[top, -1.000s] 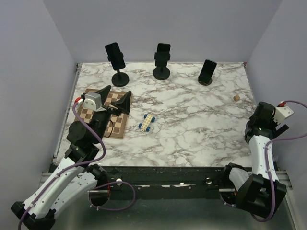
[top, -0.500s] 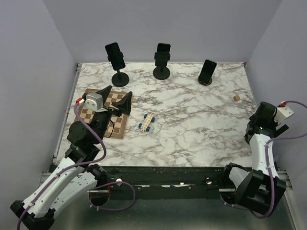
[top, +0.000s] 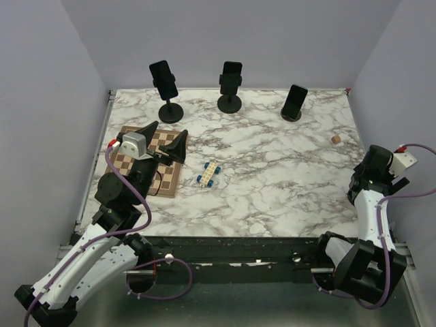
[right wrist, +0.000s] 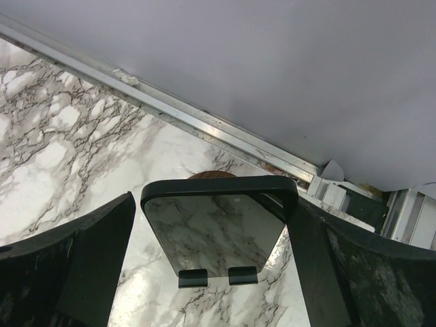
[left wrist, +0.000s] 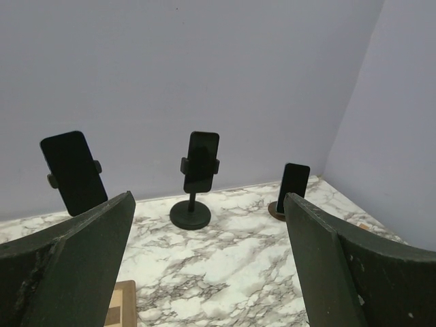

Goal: Remove the phone from the phone stand

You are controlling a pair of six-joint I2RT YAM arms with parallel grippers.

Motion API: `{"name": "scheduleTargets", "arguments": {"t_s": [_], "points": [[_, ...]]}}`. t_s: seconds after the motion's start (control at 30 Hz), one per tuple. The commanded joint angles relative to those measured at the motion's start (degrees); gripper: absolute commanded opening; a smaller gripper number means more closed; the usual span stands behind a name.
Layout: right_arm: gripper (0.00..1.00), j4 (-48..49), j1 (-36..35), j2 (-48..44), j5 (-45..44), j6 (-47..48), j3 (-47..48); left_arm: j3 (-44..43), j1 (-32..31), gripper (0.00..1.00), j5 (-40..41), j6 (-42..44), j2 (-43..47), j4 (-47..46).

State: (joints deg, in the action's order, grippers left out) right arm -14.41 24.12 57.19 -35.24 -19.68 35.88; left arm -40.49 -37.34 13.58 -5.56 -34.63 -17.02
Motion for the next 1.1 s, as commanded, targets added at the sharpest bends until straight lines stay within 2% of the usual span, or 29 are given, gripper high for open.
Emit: {"name": "scheduleTargets", "arguments": {"t_s": [0.0,0.33,0.57,0.7,0.9,1.07], "points": [[0.96,0.88,0.58,-0.14,-0.68,-1.0,-0.94,0.38,-0.66,0.99,1.85,1.08,-0.12,-1.7],[0.99,0.7,0.69,1.68,-0.97,-1.5,-0.6,0.64,-0.89,0.99,2.05,1.75,-0.15,-2.06],[0.91,0.92,0.67,1.41,-0.19,-1.2,-0.92,0.64,-0.98,0.99,1.72,1.59,-0.33,-2.06],[0.84,0.97,0.67,1.38,-0.11,-1.1,-0.94,0.75,-1.09,0.99,1.97,1.67,-0.35,-2.06],[0.65,1.23,0.67,0.4,0.02,-0.81,-1.28,0.67,-1.07,0.99,1.79,1.65,-0.73,-2.14],[0.52,1.23,0.67,-0.88,-1.19,-1.02,-1.6,0.65,-1.07,0.99,1.78,1.8,-0.79,-2.07]]}}
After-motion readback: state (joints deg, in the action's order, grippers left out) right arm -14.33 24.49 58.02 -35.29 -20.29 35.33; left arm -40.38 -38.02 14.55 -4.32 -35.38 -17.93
